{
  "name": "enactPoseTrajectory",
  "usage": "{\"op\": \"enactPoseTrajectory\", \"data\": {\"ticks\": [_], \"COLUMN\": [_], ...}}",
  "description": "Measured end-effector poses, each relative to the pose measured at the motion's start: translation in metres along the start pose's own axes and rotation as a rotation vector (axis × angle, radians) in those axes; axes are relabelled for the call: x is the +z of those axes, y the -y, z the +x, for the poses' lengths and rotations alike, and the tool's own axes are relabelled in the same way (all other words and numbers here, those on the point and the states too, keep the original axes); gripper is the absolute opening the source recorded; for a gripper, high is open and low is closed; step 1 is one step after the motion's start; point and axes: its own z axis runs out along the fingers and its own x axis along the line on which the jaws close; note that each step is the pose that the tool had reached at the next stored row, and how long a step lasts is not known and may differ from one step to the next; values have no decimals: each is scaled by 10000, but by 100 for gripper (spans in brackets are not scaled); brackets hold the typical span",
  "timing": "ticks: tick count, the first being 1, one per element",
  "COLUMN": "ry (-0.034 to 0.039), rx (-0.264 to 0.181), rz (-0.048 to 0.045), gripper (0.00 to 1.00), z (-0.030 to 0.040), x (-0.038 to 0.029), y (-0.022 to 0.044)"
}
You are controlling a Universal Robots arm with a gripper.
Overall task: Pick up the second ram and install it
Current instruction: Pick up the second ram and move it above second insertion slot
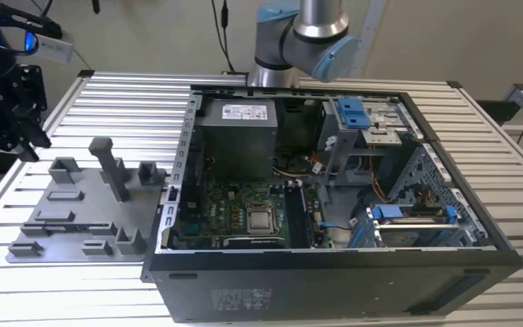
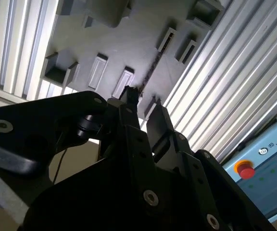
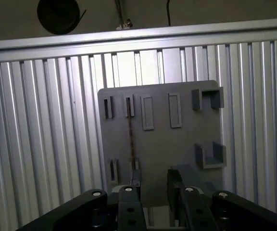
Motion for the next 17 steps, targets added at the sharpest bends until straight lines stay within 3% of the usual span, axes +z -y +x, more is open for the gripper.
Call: {"op": "enactPoseTrajectory", "data": {"ticks": [10, 17], "ry": [0, -2], "rx": [-2, -4], "rz": [3, 1], "gripper": [36, 36], "z": [0, 3], "x": [8, 117], "y": [0, 0]}}
